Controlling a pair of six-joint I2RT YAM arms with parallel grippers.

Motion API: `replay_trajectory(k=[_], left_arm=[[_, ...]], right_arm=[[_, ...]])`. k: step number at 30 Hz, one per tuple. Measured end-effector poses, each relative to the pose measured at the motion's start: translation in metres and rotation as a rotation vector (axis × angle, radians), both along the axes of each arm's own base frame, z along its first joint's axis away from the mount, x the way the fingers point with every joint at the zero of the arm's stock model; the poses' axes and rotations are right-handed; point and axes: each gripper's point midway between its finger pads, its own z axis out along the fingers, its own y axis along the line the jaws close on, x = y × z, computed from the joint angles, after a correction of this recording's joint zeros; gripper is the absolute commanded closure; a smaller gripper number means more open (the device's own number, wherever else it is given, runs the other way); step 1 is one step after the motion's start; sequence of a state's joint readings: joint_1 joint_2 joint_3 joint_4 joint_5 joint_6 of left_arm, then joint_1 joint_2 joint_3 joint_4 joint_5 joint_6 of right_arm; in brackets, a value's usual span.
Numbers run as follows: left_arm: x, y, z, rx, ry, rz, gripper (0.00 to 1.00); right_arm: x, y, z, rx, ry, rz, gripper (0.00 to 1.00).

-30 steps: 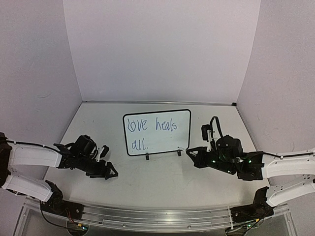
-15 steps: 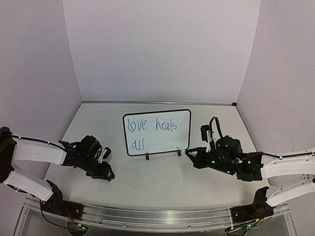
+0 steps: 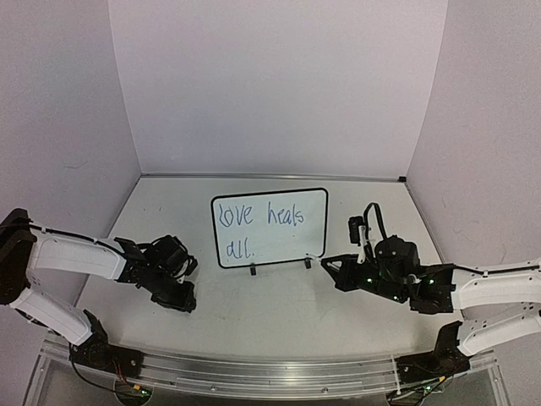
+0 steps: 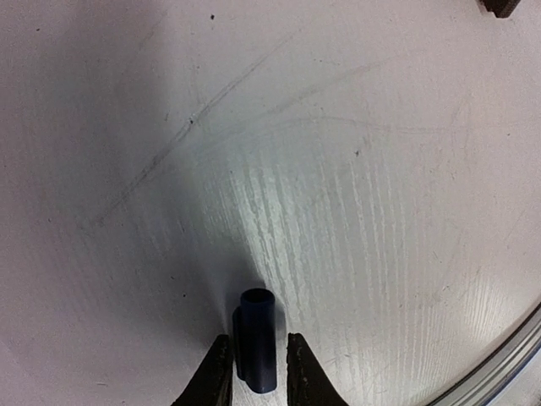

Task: Write a sentence on the whiteboard
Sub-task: Pick up the pen cap from the corner of the board.

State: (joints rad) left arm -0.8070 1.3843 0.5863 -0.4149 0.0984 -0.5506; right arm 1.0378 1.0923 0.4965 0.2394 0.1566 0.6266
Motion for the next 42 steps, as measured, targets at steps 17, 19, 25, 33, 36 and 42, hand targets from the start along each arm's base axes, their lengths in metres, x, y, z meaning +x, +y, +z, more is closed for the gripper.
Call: replay_trajectory(k=[17, 19, 25, 33, 36, 42], left_arm=[[0.006, -0.017, -0.001, 0.039, -0.043, -0.030, 1.00], [0.006, -0.017, 0.000, 0.034, -0.047, -0.025, 1.00], [0.000, -0.009, 0.004, 0.027, -0.054, -0.018, 1.00], [-0.007, -0.007, 0.022, -0.016, -0.072, -0.040, 1.00], [-0.013, -0.018, 0.036, -0.088, -0.079, -0.107, 1.00], [-0.034, -0.045, 0.061, -0.263, -0.068, -0.296, 1.00]], right_arm=[[-0.003, -0.003, 0.003, 0.007, -0.004, 0.005, 1.00], [-0.004, -0.004, 0.004, 0.007, -0.003, 0.009, 1.00], [-0.008, -0.009, 0.016, 0.024, -0.024, 0.017, 1.00], [-0.019, -0.003, 0.007, -0.013, -0.003, 0.106, 1.00], [-0.028, 0.008, 0.000, -0.027, 0.032, 0.195, 1.00], [-0.045, 0.035, 0.002, 0.014, 0.127, 0.416, 1.00]])
